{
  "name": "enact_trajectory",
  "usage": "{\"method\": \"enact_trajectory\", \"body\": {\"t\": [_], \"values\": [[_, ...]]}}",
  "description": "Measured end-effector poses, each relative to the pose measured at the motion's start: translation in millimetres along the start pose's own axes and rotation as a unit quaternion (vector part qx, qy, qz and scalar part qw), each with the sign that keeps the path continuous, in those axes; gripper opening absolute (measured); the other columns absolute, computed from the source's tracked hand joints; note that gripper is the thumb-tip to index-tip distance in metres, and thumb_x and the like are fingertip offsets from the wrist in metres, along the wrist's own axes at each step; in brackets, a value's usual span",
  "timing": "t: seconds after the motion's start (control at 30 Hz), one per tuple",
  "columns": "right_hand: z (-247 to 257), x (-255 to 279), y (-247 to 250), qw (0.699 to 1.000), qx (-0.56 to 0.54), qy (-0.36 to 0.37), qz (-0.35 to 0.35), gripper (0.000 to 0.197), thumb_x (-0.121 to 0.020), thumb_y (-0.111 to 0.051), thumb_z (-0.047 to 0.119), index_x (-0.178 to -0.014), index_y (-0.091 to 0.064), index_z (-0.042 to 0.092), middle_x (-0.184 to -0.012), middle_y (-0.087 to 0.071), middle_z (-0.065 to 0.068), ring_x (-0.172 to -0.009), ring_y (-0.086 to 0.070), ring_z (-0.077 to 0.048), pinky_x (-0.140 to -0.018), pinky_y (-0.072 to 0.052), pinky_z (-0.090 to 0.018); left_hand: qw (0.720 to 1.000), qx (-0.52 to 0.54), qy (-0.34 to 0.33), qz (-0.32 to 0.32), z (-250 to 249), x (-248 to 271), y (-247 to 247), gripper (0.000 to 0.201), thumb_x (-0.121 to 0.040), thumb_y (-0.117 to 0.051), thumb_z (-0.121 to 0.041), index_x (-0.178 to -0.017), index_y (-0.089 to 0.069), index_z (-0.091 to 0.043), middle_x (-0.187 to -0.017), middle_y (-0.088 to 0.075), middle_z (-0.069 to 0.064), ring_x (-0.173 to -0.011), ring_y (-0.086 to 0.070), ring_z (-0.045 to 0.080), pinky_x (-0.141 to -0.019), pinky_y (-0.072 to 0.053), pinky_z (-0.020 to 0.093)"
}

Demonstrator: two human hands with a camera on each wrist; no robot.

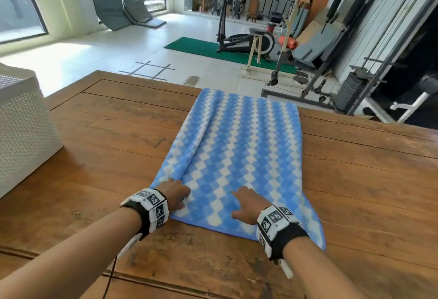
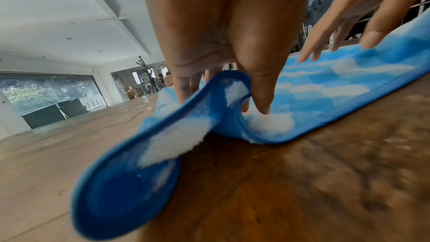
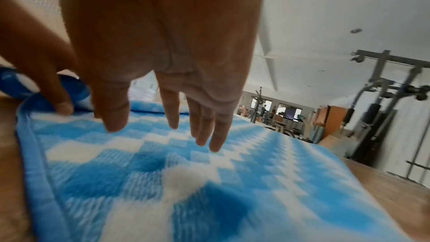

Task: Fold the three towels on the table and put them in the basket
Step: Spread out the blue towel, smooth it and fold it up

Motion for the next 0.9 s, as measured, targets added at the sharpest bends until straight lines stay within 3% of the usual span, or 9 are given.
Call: {"method": "enact_trajectory", "body": {"t": [0.13,0.2,0.3,0.4,0.47,0.63,0.7,0.77,0.9], "values": [[28.9,-43.6,-5.7,0.998,0.009,0.047,-0.044,0.056,-0.093,-0.054,0.037,-0.139,-0.038,0.01,-0.144,-0.033,-0.013,-0.133,-0.033,-0.032,-0.105,-0.037,-0.043,0.997,0.074,0.003,-0.001,15.4,-12.4,12.5,0.03,-0.091,-0.057,-0.027,-0.117,-0.055,-0.012,-0.119,-0.057,0.009,-0.11,-0.053,0.026,-0.087,-0.043,0.033],[40.2,-59.6,-10.1,0.997,0.021,0.046,-0.055,0.053,-0.091,-0.057,0.037,-0.135,-0.042,0.01,-0.143,-0.033,-0.013,-0.133,-0.03,-0.033,-0.103,-0.038,-0.043,0.992,0.124,0.03,-0.011,24.0,-17.5,10.7,0.039,-0.092,-0.054,-0.042,-0.122,-0.05,-0.017,-0.121,-0.056,0.006,-0.108,-0.055,0.024,-0.086,-0.043,0.032],[50.1,-76.6,-4.3,0.997,0.028,0.028,-0.062,0.045,-0.093,-0.057,0.03,-0.132,-0.045,0.01,-0.144,-0.03,-0.014,-0.135,-0.027,-0.035,-0.103,-0.039,-0.044,0.975,0.201,0.085,-0.036,38.6,-25.2,0.7,0.058,-0.093,-0.042,-0.056,-0.139,-0.033,-0.022,-0.135,-0.039,0.008,-0.114,-0.051,0.031,-0.09,-0.042,0.035],[54.6,-82.0,8.4,0.997,0.07,0.019,-0.038,0.04,-0.094,-0.054,0.023,-0.13,-0.048,0.006,-0.143,-0.035,-0.018,-0.132,-0.035,-0.036,-0.103,-0.038,-0.042,0.982,0.14,0.126,-0.016,53.4,-26.0,-10.8,0.073,-0.091,-0.036,-0.064,-0.15,-0.014,-0.027,-0.152,-0.019,0.011,-0.136,-0.029,0.033,-0.107,-0.033,0.042],[52.8,-79.2,14.5,0.995,0.093,0.009,-0.033,0.038,-0.094,-0.055,0.021,-0.129,-0.05,0.007,-0.138,-0.044,-0.016,-0.127,-0.044,-0.034,-0.102,-0.04,-0.039,0.986,0.077,0.151,-0.001,61.8,-22.6,-16.6,0.079,-0.088,-0.034,-0.069,-0.151,-0.009,-0.029,-0.155,-0.012,0.01,-0.141,-0.018,0.033,-0.111,-0.028,0.044],[44.3,-63.3,12.6,0.995,0.098,-0.022,-0.025,0.033,-0.093,-0.055,0.014,-0.125,-0.055,0.008,-0.129,-0.056,-0.011,-0.121,-0.054,-0.027,-0.097,-0.045,-0.036,0.983,0.083,0.165,0.012,72.7,-7.1,-16.9,0.09,-0.083,-0.045,-0.07,-0.152,-0.008,-0.026,-0.154,-0.013,0.017,-0.141,-0.017,0.035,-0.112,-0.026,0.041],[48.1,-53.8,10.3,0.994,0.097,-0.039,-0.015,0.034,-0.093,-0.054,0.013,-0.127,-0.054,0.008,-0.131,-0.055,-0.011,-0.123,-0.053,-0.027,-0.098,-0.045,-0.036,0.983,0.091,0.159,0.015,67.9,0.1,-14.9,0.091,-0.083,-0.049,-0.068,-0.15,-0.015,-0.018,-0.15,-0.021,0.017,-0.138,-0.028,0.033,-0.109,-0.03,0.039],[54.4,-42.9,5.6,0.993,0.099,-0.057,-0.006,0.032,-0.095,-0.052,0.011,-0.127,-0.054,0.007,-0.133,-0.054,-0.012,-0.123,-0.053,-0.027,-0.099,-0.045,-0.036,0.988,0.077,0.135,0.01,60.4,8.3,-13.3,0.084,-0.081,-0.055,-0.066,-0.141,-0.032,-0.012,-0.14,-0.036,0.014,-0.128,-0.042,0.03,-0.104,-0.038,0.039],[68.1,-17.3,-8.1,0.992,0.097,-0.084,-0.015,0.034,-0.095,-0.047,0.007,-0.129,-0.051,0.006,-0.135,-0.05,-0.013,-0.125,-0.05,-0.03,-0.1,-0.043,-0.038,0.998,0.001,0.063,0.016,51.8,30.1,-13.0,0.063,-0.083,-0.058,-0.059,-0.123,-0.053,-0.01,-0.127,-0.054,0.011,-0.118,-0.052,0.027,-0.093,-0.044,0.034]]}}
Point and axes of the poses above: each hand's wrist, its own x-axis away from the middle knuckle, its own y-axis out of the back of the hand, z = x × y, the point moved 1 cm from there along -x, towards the middle knuckle
